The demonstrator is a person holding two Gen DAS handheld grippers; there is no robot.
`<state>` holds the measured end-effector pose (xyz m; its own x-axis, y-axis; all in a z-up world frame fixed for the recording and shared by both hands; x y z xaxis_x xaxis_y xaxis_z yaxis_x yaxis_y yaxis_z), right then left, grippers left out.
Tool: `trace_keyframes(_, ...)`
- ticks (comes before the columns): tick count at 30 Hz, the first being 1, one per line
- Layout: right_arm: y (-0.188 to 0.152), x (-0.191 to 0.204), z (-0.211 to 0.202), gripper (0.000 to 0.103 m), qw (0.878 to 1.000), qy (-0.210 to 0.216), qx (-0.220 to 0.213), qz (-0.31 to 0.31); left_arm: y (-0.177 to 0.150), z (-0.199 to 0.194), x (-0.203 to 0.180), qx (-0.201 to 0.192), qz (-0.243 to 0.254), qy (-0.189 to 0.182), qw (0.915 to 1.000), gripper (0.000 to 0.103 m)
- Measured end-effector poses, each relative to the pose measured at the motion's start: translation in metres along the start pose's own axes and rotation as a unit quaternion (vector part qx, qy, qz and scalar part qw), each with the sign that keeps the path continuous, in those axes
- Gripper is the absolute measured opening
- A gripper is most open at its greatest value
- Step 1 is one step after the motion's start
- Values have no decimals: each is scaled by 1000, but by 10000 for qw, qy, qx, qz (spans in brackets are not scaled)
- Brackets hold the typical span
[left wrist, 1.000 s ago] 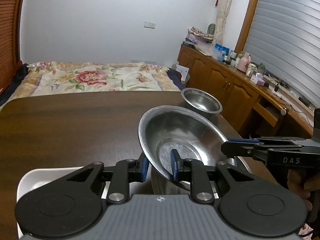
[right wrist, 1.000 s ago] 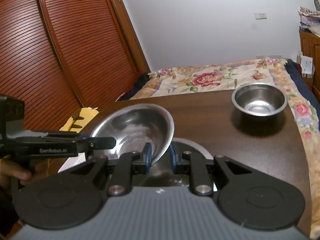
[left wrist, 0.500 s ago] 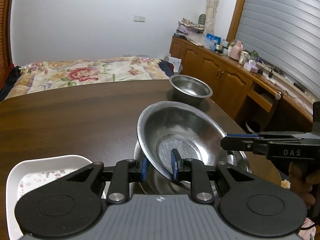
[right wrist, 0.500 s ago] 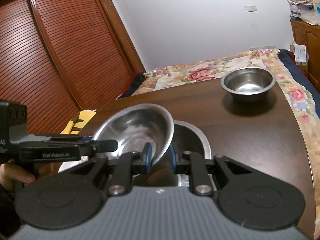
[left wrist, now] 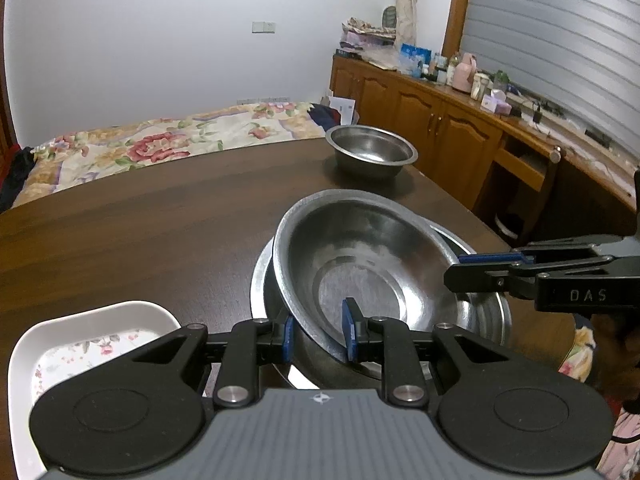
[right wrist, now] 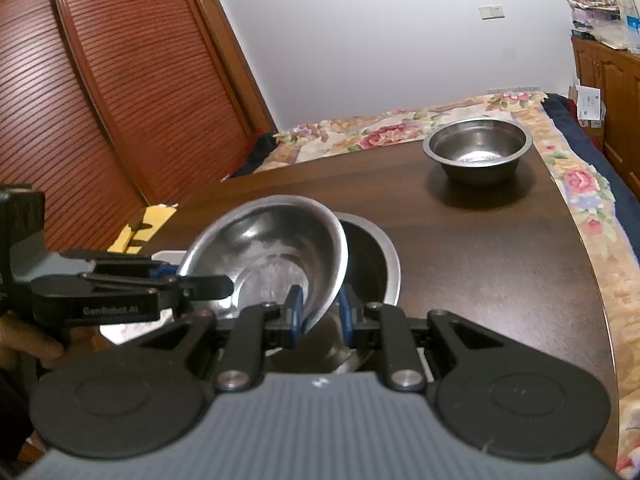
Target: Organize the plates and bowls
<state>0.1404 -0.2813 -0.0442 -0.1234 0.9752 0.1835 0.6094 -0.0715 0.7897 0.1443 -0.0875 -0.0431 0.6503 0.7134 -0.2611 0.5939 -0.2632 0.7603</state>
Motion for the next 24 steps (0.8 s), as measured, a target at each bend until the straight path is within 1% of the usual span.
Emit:
trace_keyframes(4, -2, 1, -1, 21, 9998, -141, 1, -140, -2, 5, -3, 134, 174, 50, 9997, 27)
trace_keyframes(9, -3, 11, -3, 21, 9967, -496, -48, -648, -2, 11, -4, 161, 232, 67, 9996, 28)
trace_keyframes(14, 0, 17, -3, 21, 9921, -698, 11, -1040, -5, 14, -6, 196, 410, 172, 9988, 28)
trace_keyframes(16, 0, 21, -2, 21, 9892, -747, 73, -1259, -6, 16, -9, 223, 537, 249, 9980, 28)
trace_keyframes(19, 0, 27, 0, 21, 9846, -756, 221, -1558, -6, 18, -10, 221, 573, 287, 9977, 28)
trace_keyframes(24, 1, 28, 1, 21, 9833, -760, 288, -1629, -7, 17, -7, 166, 514, 293, 9981, 28)
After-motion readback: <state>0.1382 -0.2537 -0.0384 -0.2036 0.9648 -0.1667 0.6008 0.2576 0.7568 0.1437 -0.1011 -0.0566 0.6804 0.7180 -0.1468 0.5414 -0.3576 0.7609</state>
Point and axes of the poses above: each gripper's, at about its wrist camera, not at the fingertips, and z roughly the way its jaws point, x to its left, y to its top, the point moved 3 cm from there along z, roughly the way its jaws point, and after that the axes turned 15 degrees about -y, right-handed, at the moved point
